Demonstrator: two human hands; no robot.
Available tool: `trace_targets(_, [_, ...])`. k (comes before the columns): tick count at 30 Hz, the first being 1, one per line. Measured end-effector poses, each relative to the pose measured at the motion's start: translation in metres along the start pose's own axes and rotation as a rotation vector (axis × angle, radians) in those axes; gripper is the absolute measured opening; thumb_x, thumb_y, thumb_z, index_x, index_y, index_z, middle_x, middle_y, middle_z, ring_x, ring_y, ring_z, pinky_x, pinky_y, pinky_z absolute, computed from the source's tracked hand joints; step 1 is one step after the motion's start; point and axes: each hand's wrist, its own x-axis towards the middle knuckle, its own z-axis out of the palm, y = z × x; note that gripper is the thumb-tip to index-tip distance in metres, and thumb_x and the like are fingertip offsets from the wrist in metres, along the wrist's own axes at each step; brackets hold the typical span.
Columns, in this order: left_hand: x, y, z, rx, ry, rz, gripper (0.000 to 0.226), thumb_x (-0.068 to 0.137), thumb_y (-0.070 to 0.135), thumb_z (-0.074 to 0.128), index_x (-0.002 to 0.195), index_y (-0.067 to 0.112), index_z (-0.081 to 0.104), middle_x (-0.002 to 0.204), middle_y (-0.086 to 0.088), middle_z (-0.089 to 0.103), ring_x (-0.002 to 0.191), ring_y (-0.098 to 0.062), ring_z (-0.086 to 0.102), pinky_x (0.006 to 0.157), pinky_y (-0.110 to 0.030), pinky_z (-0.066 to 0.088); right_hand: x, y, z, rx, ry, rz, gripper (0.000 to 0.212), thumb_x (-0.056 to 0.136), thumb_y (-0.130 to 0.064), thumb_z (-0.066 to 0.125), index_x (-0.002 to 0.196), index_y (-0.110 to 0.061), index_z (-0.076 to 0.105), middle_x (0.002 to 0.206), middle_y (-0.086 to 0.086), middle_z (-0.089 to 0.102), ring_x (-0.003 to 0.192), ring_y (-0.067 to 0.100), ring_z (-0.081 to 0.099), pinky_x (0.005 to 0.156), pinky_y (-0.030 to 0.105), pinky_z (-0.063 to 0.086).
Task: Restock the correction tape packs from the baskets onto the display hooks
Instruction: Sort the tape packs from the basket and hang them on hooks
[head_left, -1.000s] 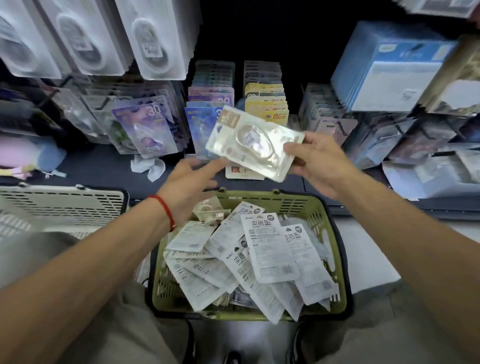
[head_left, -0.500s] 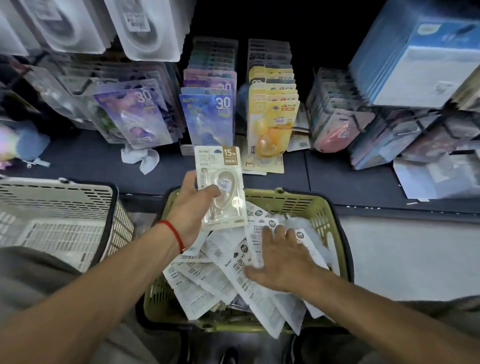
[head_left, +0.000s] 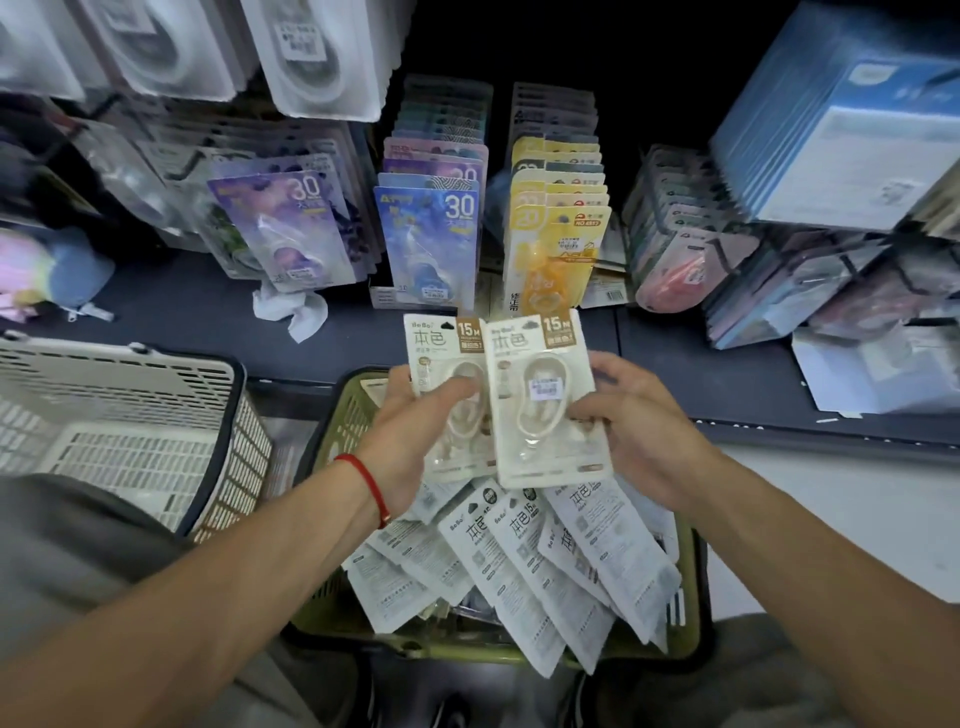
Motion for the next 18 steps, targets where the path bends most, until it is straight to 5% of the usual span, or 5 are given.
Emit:
trace_targets(6, [-0.004, -0.009, 0.004, -0.073, -0.102, 0.021, 0.066, 0.085, -0.005, 0.08, 0.137, 0.017, 0.047, 0.123, -0.007, 0.076, 0.111, -0.03, 0.074, 0.094, -0.058, 0.06, -0.001, 0.02, 0.011, -0.702, 0.069, -0.072, 0.044, 0.098, -0.027, 0.073, 0.139, -0.023, 0.058, 0.125, -0.009, 0.068, 0.114, 0.019, 0.068, 0.096, 0.041, 0.058])
trace_targets(9, [0.005, -0.007, -0.005, -0.057, -0.061, 0.032, 0.066, 0.084, -0.005, 0.081, 0.137, 0.017, 0.048, 0.122, -0.005, 0.076, 0.111, -0.029, 0.074, 0.096, -0.06, 0.058, -0.006, 0.026, -0.01, -1.369, -0.042, 0.189, 0.084, 0.09, -0.058, 0.072, 0.158, -0.028, 0.033, 0.157, 0.004, 0.044, 0.141, 0.031, 0.048, 0.112, 0.048, 0.046])
trace_targets(12, [0.011, -0.007, -0.01, -0.056, -0.039, 0.053, 0.064, 0.082, -0.002, 0.083, 0.131, 0.022, 0.05, 0.116, 0.0, 0.079, 0.104, -0.024, 0.077, 0.088, -0.054, 0.062, -0.017, 0.048, -0.022, -1.582, -0.256, 0.439, 0.12, 0.082, -0.067, 0.076, 0.167, -0.029, -0.001, 0.168, 0.01, 0.023, 0.15, 0.036, 0.036, 0.111, 0.045, 0.046])
trace_targets(15, [0.012, -0.007, -0.008, -0.061, -0.059, 0.058, 0.064, 0.081, -0.003, 0.084, 0.128, 0.025, 0.05, 0.112, 0.004, 0.08, 0.101, -0.021, 0.078, 0.079, -0.048, 0.064, -0.021, 0.056, -0.03, -1.626, -0.396, 0.351, 0.106, 0.094, -0.052, 0.07, 0.167, -0.032, -0.004, 0.162, 0.007, 0.029, 0.143, 0.031, 0.039, 0.105, 0.042, 0.046])
trace_targets(18, [0.011, -0.007, -0.006, -0.051, -0.057, 0.074, 0.066, 0.08, -0.005, 0.084, 0.126, 0.027, 0.049, 0.112, 0.005, 0.079, 0.108, -0.023, 0.075, 0.087, -0.052, 0.062, -0.012, 0.03, -0.041, -1.512, -0.389, 0.192, 0.057, 0.104, -0.033, 0.059, 0.157, -0.027, 0.038, 0.141, 0.005, 0.059, 0.118, 0.023, 0.061, 0.098, 0.038, 0.054])
